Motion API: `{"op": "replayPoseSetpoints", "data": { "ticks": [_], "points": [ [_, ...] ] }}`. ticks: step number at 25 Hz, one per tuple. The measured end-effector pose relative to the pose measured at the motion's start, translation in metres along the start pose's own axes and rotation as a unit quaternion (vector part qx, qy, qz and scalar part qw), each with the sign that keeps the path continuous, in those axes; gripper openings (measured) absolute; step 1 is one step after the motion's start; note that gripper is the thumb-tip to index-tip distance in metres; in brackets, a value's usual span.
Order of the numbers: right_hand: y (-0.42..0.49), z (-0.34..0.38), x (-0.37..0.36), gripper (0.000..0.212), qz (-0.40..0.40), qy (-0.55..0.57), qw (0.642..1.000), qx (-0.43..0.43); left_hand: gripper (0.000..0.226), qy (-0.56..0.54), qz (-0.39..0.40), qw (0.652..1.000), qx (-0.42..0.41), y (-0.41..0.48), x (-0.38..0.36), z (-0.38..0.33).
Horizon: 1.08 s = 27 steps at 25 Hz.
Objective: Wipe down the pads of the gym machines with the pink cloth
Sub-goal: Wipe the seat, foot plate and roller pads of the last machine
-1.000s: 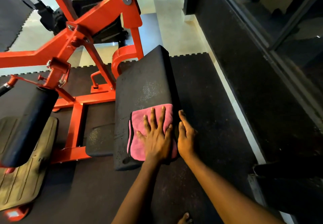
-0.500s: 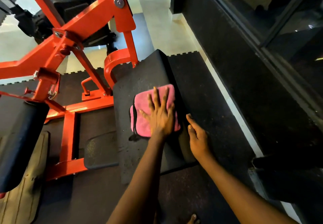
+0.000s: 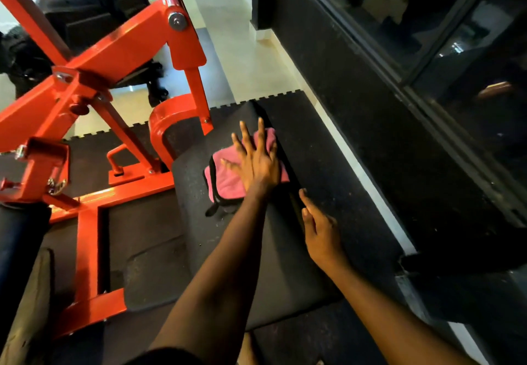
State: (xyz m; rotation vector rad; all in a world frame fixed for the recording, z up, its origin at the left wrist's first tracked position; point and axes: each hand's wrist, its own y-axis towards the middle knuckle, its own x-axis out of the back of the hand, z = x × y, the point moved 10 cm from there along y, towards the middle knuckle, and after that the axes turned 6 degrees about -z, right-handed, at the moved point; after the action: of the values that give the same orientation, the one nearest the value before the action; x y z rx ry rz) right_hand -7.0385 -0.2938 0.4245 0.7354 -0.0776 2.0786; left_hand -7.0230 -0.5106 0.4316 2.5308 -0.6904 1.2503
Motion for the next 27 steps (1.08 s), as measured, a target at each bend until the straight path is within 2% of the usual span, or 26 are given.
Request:
{"op": "replayPoseSetpoints", "data": {
  "ticks": [3, 10, 13, 17, 23, 25, 27],
  "points": [
    [-0.001, -0.002, 0.0, 0.046, 0.009, -0.012, 1.0, -0.01, 0.061, 0.006, -0.002, 1.0, -0.011, 0.006, 0.002, -0.001],
    [0.057, 0.006, -0.03, 0.041, 0.025, -0.03, 0.997, -0.072, 0.073, 0.054, 0.079, 0.993, -0.07, -0.092, -0.025, 0.046],
    [0.084, 0.014, -0.05, 0.043, 0.03, -0.051, 0.996, -0.066, 0.065, -0.003, 0.093, 0.995, -0.04, -0.063, -0.018, 0.038],
    [0.083, 0.017, -0.047, 0.044, -0.009, -0.05, 0.999, -0.012, 0.062, -0.036, 0.038, 0.998, -0.028, 0.01, -0.005, 0.019],
    [0.081, 0.021, -0.045, 0.041, -0.024, -0.06, 0.998, 0.005, 0.059, 0.005, -0.01, 1.0, -0.021, 0.119, 0.01, 0.016],
    [0.081, 0.018, -0.047, 0.043, -0.024, -0.066, 0.998, 0.004, 0.057, 0.006, -0.028, 0.999, -0.02, 0.132, 0.012, 0.017],
    [0.08, 0.017, -0.048, 0.044, -0.024, -0.066, 0.998, 0.0, 0.053, -0.041, -0.081, 0.996, -0.006, 0.118, 0.019, 0.024]
  ]
}}
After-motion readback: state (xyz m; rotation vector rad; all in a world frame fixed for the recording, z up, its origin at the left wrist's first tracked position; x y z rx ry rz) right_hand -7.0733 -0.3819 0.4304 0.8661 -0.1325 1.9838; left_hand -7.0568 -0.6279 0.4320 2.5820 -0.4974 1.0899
